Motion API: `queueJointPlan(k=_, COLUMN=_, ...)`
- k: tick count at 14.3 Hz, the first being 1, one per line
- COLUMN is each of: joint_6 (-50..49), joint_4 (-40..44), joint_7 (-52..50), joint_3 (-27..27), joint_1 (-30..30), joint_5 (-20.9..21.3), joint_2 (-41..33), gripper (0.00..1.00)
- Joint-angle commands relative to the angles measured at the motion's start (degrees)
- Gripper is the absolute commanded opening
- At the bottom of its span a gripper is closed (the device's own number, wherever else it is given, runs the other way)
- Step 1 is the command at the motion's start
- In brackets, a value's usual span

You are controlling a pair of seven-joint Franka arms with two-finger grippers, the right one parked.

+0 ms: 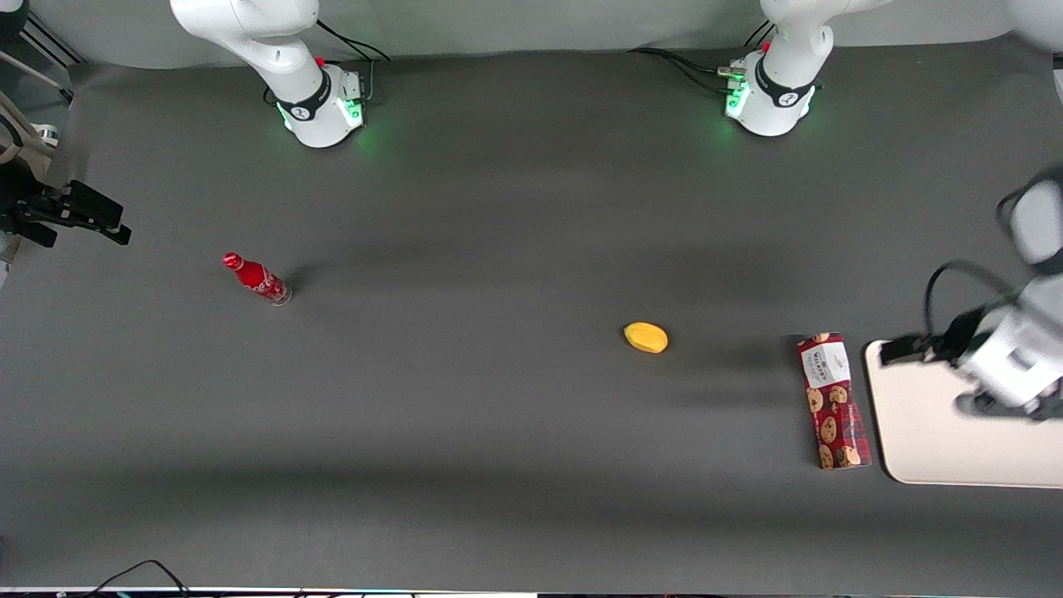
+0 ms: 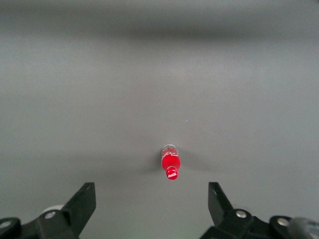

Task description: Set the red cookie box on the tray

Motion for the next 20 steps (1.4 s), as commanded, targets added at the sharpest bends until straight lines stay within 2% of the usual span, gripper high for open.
queueJointPlan(k=1, joint_6=9.98, joint_4=-1.95, joint_7=-1.02, joint_3=0.76, joint_1=-0.9, joint_5=1.27, joint_2=7.12, gripper=1.0)
queueJointPlan(k=4, joint_6=18.77, joint_4=-5.11, joint_7=-1.02, joint_3=2.25, joint_1=-1.6, joint_5=2.23, joint_2=12.05, gripper=1.0)
queueJointPlan(k=7, joint_6=22.4, joint_4=-6.52, joint_7=-1.1, joint_3=2.96, joint_1=-1.69, joint_5=2.86, joint_2=14.96, gripper=0.99)
queueJointPlan(k=8, joint_6=22.84, joint_4=-7.4, joint_7=-1.19, joint_3=2.96, joint_1=-1.69, joint_5=2.51, joint_2=15.4, gripper=0.86)
queueJointPlan(k=11, joint_6=29.94, joint_4=-12.92, joint_7=-1.19, joint_3=2.96, joint_1=-1.61, joint_5=2.15, joint_2=15.93, gripper=0.39)
queueJointPlan(k=12, joint_6=29.88, joint_4=-12.94, joint_7=-1.19, joint_3=2.96, joint_1=-1.61, joint_5=2.15, joint_2=15.84, gripper=0.17)
queueJointPlan(k=13, joint_6=29.79, joint_4=-12.86, joint_7=-1.11, joint_3=2.96, joint_1=-1.61, joint_5=2.07, joint_2=15.76, gripper=0.0)
queueJointPlan(k=17, joint_6=29.0, joint_4=-11.54, joint_7=-0.14, joint_3=3.05, joint_1=-1.61, joint_5=2.94, joint_2=15.06, gripper=0.0)
queueJointPlan(k=20, joint_6=16.65, joint_4=-6.02, joint_7=0.73, joint_3=3.05, joint_1=-0.91, joint_5=3.2, joint_2=10.85, gripper=0.0)
